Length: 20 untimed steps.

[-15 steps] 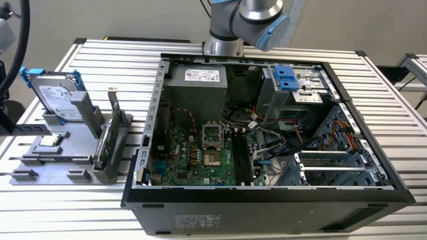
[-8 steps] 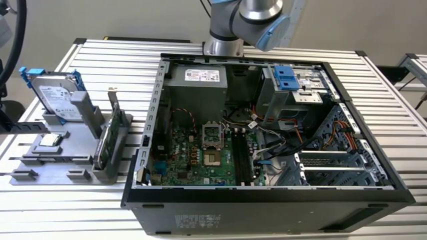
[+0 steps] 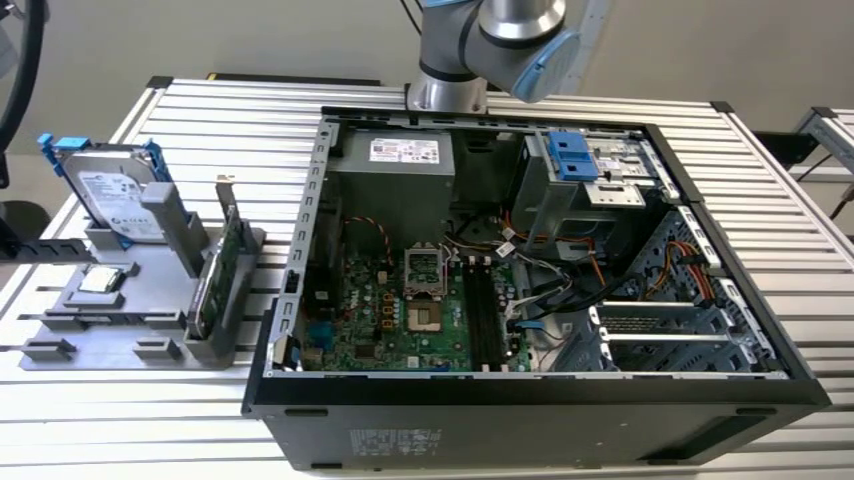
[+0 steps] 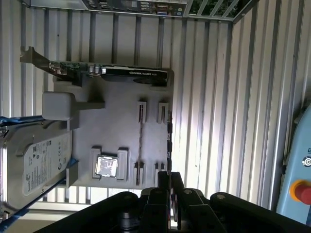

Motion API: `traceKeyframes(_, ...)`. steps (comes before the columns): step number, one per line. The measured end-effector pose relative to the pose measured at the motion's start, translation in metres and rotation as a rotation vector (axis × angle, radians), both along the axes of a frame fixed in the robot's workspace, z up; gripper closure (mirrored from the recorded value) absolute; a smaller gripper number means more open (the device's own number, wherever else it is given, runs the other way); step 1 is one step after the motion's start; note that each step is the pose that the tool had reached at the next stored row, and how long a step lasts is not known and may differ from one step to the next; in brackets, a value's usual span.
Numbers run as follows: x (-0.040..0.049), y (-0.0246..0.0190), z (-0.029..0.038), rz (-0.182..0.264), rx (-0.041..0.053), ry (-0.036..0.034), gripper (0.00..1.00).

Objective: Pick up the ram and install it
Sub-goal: 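Pick up the ram and move it above insertion slot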

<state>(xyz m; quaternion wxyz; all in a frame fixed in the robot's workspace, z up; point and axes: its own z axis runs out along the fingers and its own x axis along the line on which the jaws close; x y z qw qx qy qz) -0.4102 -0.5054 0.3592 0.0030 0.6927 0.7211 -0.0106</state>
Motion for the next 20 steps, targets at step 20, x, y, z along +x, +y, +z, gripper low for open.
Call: traceKeyframes(20,-0.0001,0.0001,0.0146,0.0,-0.0001,0.0001,1.0)
